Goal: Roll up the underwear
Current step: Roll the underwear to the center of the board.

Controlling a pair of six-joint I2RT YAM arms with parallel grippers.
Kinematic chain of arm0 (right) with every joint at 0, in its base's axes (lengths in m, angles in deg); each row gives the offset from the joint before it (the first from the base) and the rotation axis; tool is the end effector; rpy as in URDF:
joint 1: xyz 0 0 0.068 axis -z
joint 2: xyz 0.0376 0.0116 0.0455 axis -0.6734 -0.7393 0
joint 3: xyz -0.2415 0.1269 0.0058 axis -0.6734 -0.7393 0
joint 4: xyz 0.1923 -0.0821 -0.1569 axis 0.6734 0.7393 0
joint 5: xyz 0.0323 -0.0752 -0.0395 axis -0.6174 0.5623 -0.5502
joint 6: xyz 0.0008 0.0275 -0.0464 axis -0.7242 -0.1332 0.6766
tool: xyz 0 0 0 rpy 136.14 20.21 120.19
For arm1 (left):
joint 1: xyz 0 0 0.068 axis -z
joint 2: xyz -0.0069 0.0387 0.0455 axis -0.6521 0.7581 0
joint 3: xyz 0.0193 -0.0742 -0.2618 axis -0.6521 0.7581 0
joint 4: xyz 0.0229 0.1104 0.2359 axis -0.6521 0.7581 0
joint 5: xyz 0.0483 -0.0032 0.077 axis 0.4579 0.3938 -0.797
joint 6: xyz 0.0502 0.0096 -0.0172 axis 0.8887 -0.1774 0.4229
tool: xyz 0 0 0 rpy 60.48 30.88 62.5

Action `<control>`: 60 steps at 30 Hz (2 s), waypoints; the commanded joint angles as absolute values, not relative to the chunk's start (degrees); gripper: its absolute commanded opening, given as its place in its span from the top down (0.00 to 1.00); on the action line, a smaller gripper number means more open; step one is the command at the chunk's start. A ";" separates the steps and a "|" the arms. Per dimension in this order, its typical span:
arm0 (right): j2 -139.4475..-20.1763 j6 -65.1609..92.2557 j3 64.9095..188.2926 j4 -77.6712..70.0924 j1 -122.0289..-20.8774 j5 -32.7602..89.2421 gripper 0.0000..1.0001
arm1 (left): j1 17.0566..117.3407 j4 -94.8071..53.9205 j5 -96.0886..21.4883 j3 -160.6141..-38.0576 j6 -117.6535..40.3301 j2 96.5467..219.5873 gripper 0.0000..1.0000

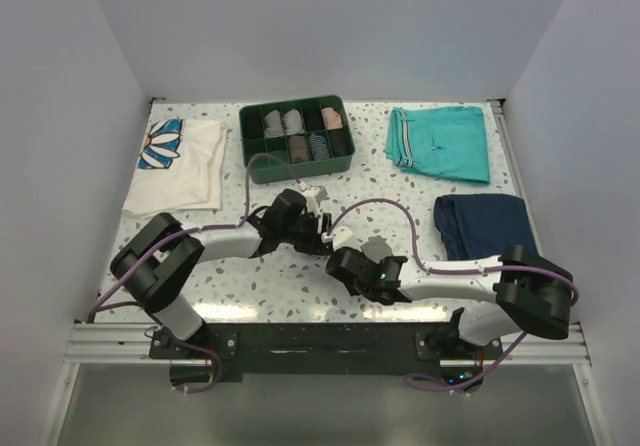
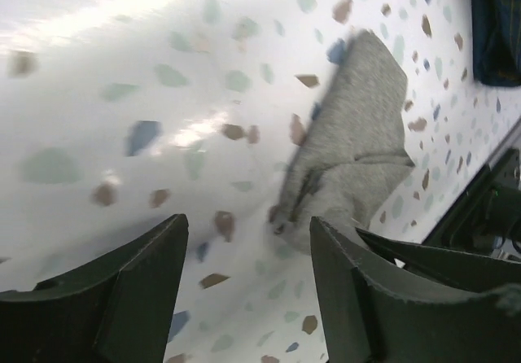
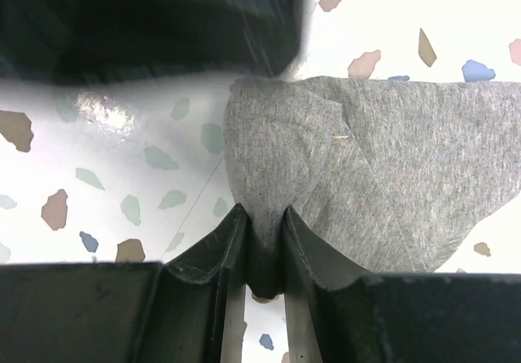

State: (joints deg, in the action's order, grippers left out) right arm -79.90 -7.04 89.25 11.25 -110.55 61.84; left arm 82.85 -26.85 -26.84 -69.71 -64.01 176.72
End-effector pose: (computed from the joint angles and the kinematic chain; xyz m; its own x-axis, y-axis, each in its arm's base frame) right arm 0.1091 0.2311 0.1613 -0.6262 -0.4519 -0.6354 -0.5203 0.8491 -0.0911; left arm 0.2272 -0.2213 0.1489 -0.8906 0.0386 -0.4531 0.3434 0.7104 -0.6144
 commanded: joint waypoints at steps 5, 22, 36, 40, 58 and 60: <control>-84.76 -8.21 89.88 4.32 -110.88 56.72 0.80 | 72.44 -18.44 -37.03 -64.26 -63.65 158.89 0.26; -93.85 -1.51 98.18 -9.56 -110.01 37.83 0.78 | 65.40 -3.48 -43.28 -56.44 -66.98 138.30 0.21; -94.88 -26.10 78.75 -47.25 -92.43 8.65 0.77 | 65.40 -14.47 -30.37 -55.82 -62.07 144.44 0.21; -97.51 -33.15 74.18 -57.01 -89.27 6.18 0.77 | 65.48 -17.46 -25.62 -54.77 -61.27 146.72 0.21; -101.39 -40.20 66.87 -69.26 -86.89 10.57 0.86 | 74.71 -27.56 -25.35 -54.24 -61.71 160.08 0.21; -99.55 -39.23 66.88 -66.18 -86.89 11.09 0.86 | 75.15 -29.14 -25.26 -53.54 -62.15 161.14 0.21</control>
